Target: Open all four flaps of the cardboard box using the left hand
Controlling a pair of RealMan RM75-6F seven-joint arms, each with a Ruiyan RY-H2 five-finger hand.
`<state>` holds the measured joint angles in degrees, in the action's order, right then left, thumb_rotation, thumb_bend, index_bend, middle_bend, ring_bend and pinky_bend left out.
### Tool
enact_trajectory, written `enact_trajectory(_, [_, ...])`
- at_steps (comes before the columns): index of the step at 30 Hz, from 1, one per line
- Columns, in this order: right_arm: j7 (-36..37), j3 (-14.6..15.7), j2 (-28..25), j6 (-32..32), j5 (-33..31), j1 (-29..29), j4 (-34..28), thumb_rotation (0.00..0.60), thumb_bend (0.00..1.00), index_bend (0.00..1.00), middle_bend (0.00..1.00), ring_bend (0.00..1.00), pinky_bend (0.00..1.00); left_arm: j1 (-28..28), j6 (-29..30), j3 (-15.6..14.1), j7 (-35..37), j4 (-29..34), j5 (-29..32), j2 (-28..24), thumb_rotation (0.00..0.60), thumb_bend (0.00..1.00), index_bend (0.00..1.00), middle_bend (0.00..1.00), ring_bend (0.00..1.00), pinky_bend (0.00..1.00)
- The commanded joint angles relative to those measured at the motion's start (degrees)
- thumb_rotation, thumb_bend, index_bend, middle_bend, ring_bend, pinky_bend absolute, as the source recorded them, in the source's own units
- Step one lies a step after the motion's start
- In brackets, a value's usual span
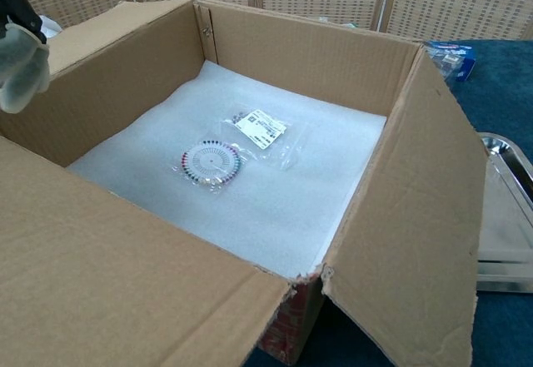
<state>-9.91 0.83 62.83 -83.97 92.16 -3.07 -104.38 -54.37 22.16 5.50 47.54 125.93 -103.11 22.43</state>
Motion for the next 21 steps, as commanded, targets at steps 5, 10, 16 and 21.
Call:
enact_trajectory(5, [0.07,0.05,-0.07,0.03,0.07,0.0,-0.03,0.6,0.0,0.0,0.0,0.0,0.22,10.83,14.08,2.28,-39.24,-0.13,20.83,9.95,0.0,0.0,0.39,0.22,0.1,0.19])
enact_trajectory(10, [0.28,-0.01,-0.17,-0.03,0.0,0.01,-0.02,0.6,0.0,0.0,0.0,0.0,0.22,13.02,22.44,1.98,-52.81,0.06,28.54,16.11,0.0,0.0,0.35,0.17,0.07,0.18])
enact_trajectory(16, [0.29,0.05,-0.16,0.03,0.14,-0.01,-0.06,0.6,0.0,0.0,0.0,0.0,0.22,14.65,31.82,2.83,-62.42,-3.25,30.19,21.79,0.004,0.0,0.27,0.07,0.01,0.16])
enact_trajectory(21, [0.12,0.07,-0.12,0.04,0.16,0.0,-0.11,0.6,0.0,0.0,0.0,0.0,0.22,15.44,35.88,3.5,-65.14,-5.72,30.49,25.08,0.144,0.0,0.21,0.0,0.0,0.15])
